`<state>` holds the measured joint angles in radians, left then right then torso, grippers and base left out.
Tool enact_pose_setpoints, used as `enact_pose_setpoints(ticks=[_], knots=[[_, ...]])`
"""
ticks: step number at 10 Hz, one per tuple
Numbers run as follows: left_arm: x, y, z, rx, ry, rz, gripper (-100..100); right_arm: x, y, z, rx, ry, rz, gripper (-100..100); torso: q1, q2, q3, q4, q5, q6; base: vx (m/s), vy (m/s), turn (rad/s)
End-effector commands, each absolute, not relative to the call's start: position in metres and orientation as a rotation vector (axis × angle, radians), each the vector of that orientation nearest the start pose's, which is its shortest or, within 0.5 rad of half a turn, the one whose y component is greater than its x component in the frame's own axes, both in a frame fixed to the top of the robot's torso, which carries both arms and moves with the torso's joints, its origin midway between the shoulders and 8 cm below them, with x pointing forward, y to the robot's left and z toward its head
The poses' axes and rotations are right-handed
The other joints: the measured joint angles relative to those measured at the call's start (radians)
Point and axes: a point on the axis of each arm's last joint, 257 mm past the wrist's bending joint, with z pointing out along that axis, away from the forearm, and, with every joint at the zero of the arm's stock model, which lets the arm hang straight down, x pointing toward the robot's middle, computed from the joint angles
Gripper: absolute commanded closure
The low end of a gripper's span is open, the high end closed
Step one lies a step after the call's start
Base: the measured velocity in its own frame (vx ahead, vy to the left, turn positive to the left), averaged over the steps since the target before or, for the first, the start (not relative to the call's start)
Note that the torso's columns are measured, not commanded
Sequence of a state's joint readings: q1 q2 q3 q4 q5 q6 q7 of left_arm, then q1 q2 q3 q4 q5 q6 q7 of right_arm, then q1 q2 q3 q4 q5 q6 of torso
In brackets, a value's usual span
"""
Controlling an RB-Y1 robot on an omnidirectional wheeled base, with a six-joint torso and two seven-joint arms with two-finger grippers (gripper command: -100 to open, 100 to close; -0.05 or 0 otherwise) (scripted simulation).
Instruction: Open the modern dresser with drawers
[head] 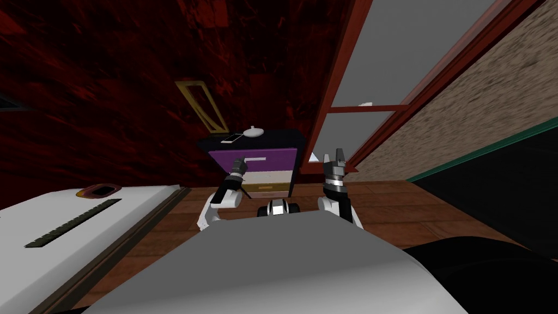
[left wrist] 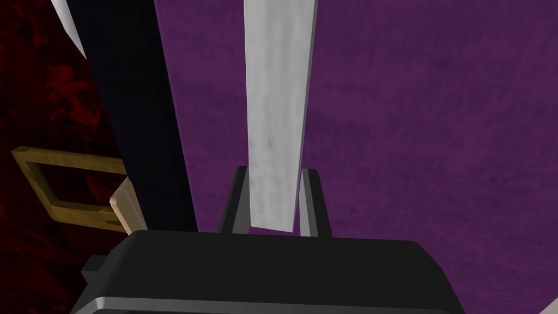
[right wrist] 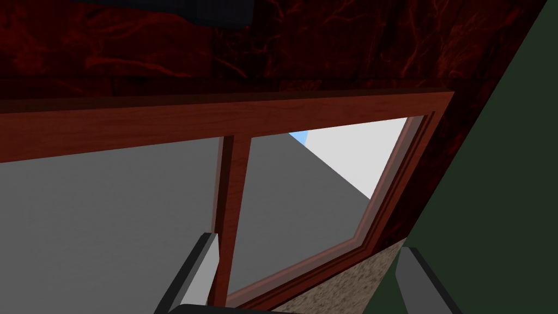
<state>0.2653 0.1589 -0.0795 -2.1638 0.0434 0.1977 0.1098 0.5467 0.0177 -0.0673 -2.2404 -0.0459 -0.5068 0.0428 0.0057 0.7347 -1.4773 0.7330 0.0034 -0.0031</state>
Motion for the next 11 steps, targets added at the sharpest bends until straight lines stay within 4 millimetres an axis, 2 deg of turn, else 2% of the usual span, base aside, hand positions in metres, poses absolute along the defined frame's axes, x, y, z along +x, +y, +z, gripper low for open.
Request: enact_pose_setpoints(ticks=[1,2,4,5,6,10,11], knots=[[0.446,0.234,-0.113,-1.117,1.186,-1.294,100,0.339,-0.317,-0.006,0.733,0.626,1.187,0,0.002,0.001,0.001,-0.001,0.001,-0.001,0.067,-0.007,-0.106],[0.439,0.236,-0.111,-1.118,1.181,-1.292,100,0.339,-0.317,-0.006,0.733,0.626,1.187,0,-0.001,-0.003,-0.002,-0.001,0.000,0.005,0.091,0.006,-0.077],[0.423,0.240,-0.103,-1.120,1.168,-1.287,100,0.339,-0.317,-0.006,0.733,0.626,1.187,0,-0.006,-0.002,-0.002,0.000,-0.002,0.004,0.035,-0.007,-0.008],[0.419,0.242,-0.107,-1.130,1.173,-1.279,100,0.339,-0.317,-0.006,0.733,0.626,1.187,0,-0.005,0.001,0.001,0.002,-0.002,0.003,0.003,-0.010,0.003],[0.423,0.240,-0.102,-1.114,1.162,-1.291,100,0.339,-0.317,-0.006,0.733,0.626,1.187,0,-0.004,0.003,0.002,0.002,-0.001,0.003,-0.002,-0.005,0.005],[0.407,0.238,-0.089,-1.117,1.174,-1.292,100,0.339,-0.317,-0.006,0.733,0.626,1.187,0,-0.004,0.010,0.005,0.008,-0.003,0.001,-0.116,0.003,0.028],[0.410,0.237,-0.095,-1.123,1.180,-1.290,100,0.339,-0.317,-0.006,0.733,0.626,1.187,0,-0.004,0.009,0.005,0.009,-0.004,0.001,-0.070,0.000,-0.002]])
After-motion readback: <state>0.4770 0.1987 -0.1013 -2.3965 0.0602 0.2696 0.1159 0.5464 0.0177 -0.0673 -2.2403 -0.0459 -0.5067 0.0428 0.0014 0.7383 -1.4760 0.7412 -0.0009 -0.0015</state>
